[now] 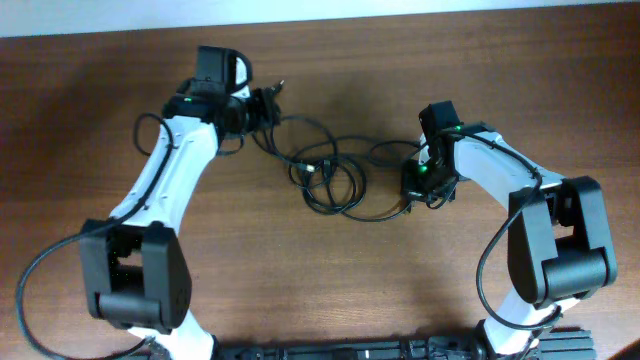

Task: Untangle cables

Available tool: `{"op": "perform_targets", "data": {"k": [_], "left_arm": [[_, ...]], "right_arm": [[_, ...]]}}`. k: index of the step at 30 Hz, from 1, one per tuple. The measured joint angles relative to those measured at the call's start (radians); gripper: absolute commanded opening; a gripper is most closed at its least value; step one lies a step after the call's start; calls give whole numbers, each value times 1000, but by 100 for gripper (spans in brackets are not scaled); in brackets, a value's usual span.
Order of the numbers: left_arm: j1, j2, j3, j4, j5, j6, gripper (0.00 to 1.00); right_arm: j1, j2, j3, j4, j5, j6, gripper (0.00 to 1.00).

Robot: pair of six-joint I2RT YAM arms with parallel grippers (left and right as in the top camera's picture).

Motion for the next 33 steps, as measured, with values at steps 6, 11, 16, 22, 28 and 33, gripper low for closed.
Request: {"op": "perform_targets", "data": {"k": [6, 11, 16, 22, 28, 33], "left_arm": [[-175, 80, 0, -38, 104, 145, 44], [-317, 126, 0, -51, 123, 283, 34], [-365, 182, 0, -63, 54, 317, 36], [-367, 209, 0, -66, -97, 321, 37], [-369, 208, 0, -71, -186, 325, 33], [-370, 208, 0, -73, -233, 325, 33]], "right_arm": [[0, 0, 0, 0, 0, 0, 4], [0, 0, 0, 0, 0, 0, 4], [0, 0, 0, -1, 0, -1, 4], [0, 0, 0, -2, 0, 0, 4], [0, 0, 0, -2, 0, 0, 4], [0, 0, 0, -2, 0, 0, 4]]}}
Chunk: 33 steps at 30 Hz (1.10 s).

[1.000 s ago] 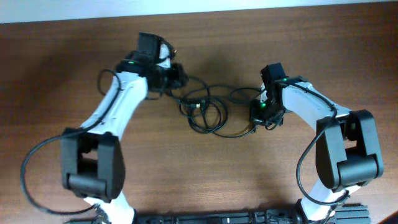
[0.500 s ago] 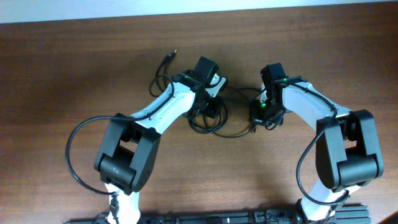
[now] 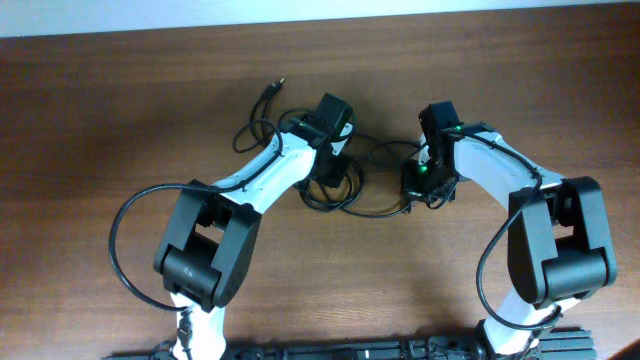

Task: Untangle cables

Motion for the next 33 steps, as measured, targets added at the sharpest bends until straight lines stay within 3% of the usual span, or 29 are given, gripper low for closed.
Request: {"op": "perform_targets", "data": {"k": [9, 22, 24, 26, 33], "left_arm": [[0, 0, 51, -2, -40, 0, 40], [0, 72, 52, 3, 20, 3, 38], [0, 76, 60, 3, 26, 4, 29], [0, 79, 60, -4, 29, 9, 2], [1, 86, 120, -131, 33, 14, 0]], "right_arm": [[0, 0, 0, 0, 0, 0, 4], [0, 0, 0, -1, 0, 0, 4], [0, 0, 0, -2, 1, 1, 4], [0, 0, 0, -2, 1, 0, 4], [0, 0, 0, -2, 1, 0, 4]]}}
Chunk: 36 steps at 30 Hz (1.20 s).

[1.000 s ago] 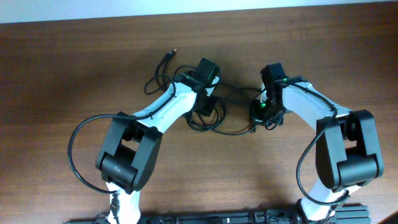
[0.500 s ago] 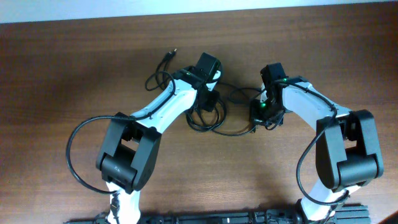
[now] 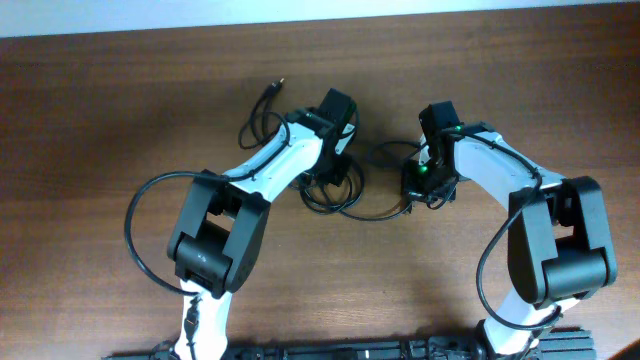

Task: Untangle cables

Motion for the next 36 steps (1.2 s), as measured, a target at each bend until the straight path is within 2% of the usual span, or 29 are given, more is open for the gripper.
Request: {"op": "perform_targets", "data": {"k": [5, 9, 14, 16, 21, 26, 30, 31, 33, 36], "left_arm": [[23, -8, 138, -148, 14, 0, 0], [137, -102, 161, -202, 69, 0, 0], [381, -236, 162, -232, 299, 6, 0], [496, -275, 162, -252, 452, 22, 0], [661, -288, 168, -358, 631, 56, 0], [671, -288, 168, -447, 666, 175, 0], [684, -288, 168, -449, 654, 230, 0], [692, -288, 168, -449, 658, 241, 0], [703, -288, 168, -459, 702, 285, 0], [708, -289, 168, -530, 853, 449, 0]], "right_arm": [[0, 0, 0, -1, 0, 0, 4], [0, 0, 0, -1, 2, 0, 4], [0, 0, 0, 0, -2, -3, 4], [0, 0, 0, 0, -2, -7, 4], [0, 0, 0, 0, -1, -11, 4], [0, 0, 0, -2, -1, -14, 4], [0, 0, 0, -2, -1, -14, 5], [0, 0, 0, 0, -1, -14, 9], [0, 0, 0, 21, -13, -24, 33], [-1, 0, 3, 63, -100, -110, 58]]}}
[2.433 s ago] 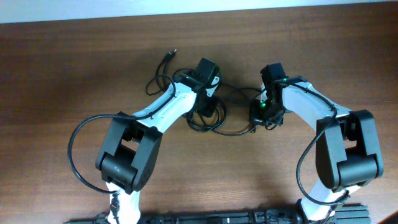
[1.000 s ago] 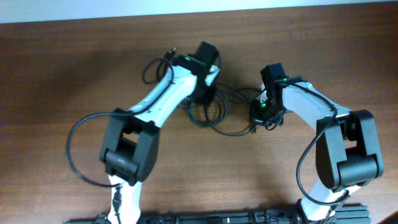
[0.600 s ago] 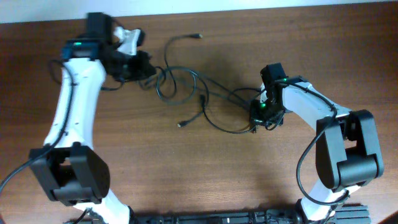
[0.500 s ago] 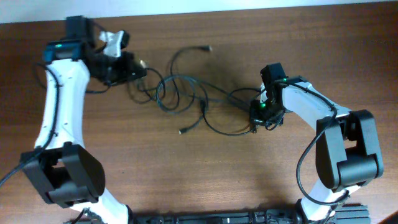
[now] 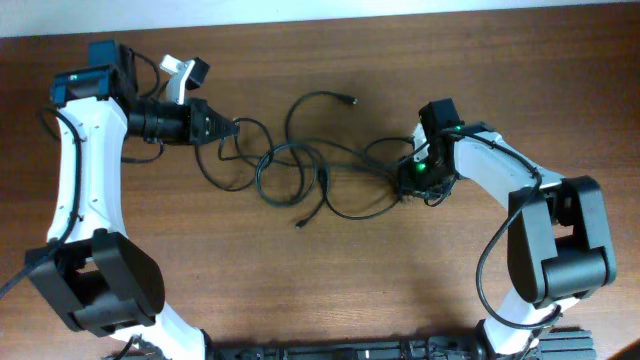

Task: Untangle cables

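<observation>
Black cables (image 5: pixel 300 165) lie in a loose tangle across the middle of the wooden table, seen from overhead. One plug end (image 5: pixel 349 100) points up and right, another end (image 5: pixel 300 222) lies toward the front. My left gripper (image 5: pixel 228 127) reaches in from the far left, shut on a strand at the tangle's left edge. My right gripper (image 5: pixel 412 185) is down on the tangle's right end, its fingers mostly hidden under the wrist, and a cable runs taut into it.
The table's far edge (image 5: pixel 320 22) meets a white wall. The left arm's own supply cable (image 5: pixel 50 130) loops beside its forearm. The right arm's elbow (image 5: pixel 560 215) stands at the front right.
My left gripper has gone from the tangle's centre to the far left with a strand in it. The bundle has spread out leftward, and two plug ends have come free. The right arm has not moved.
First my left gripper was at the tangle's upper-left cable end, with the right gripper down on the right side. Then the left gripper stood over the compact centre for two moments, that end left lying behind. Now the tangle is drawn out wide between both grippers.
</observation>
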Available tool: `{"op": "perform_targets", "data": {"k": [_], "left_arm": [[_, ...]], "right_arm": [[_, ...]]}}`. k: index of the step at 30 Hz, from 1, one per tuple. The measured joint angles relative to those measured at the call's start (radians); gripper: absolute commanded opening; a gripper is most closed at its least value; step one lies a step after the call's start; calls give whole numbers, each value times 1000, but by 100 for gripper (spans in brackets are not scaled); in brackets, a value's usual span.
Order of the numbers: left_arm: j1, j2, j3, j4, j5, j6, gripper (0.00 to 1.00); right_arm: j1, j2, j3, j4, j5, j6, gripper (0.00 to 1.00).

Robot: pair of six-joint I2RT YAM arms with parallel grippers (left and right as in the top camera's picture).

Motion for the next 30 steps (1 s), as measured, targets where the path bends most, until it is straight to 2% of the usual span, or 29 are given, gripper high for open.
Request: {"op": "perform_targets", "data": {"k": [1, 2, 4, 10, 16, 21, 27, 30], "left_arm": [[0, 0, 0, -25, 36, 58, 0], [0, 0, 0, -39, 51, 92, 0], [0, -1, 1, -60, 57, 143, 0], [-39, -1, 2, -128, 56, 256, 0], [-187, -1, 4, -187, 105, 414, 0], [-216, -27, 43, -191, 103, 442, 0], [-216, -151, 78, -195, 89, 449, 0], [-216, -209, 81, -146, 79, 449, 0]], "right_arm": [[0, 0, 8, -6, -27, -34, 63], [0, 1, 25, -11, -51, -63, 73], [0, 1, 74, -17, -88, -93, 79], [18, -4, 276, 1, -229, -178, 79], [129, -4, 277, 60, -179, -197, 79], [171, -3, 277, 105, -112, -199, 79], [175, 11, 277, 153, -95, -200, 79], [175, 23, 277, 153, -92, -200, 79]]}}
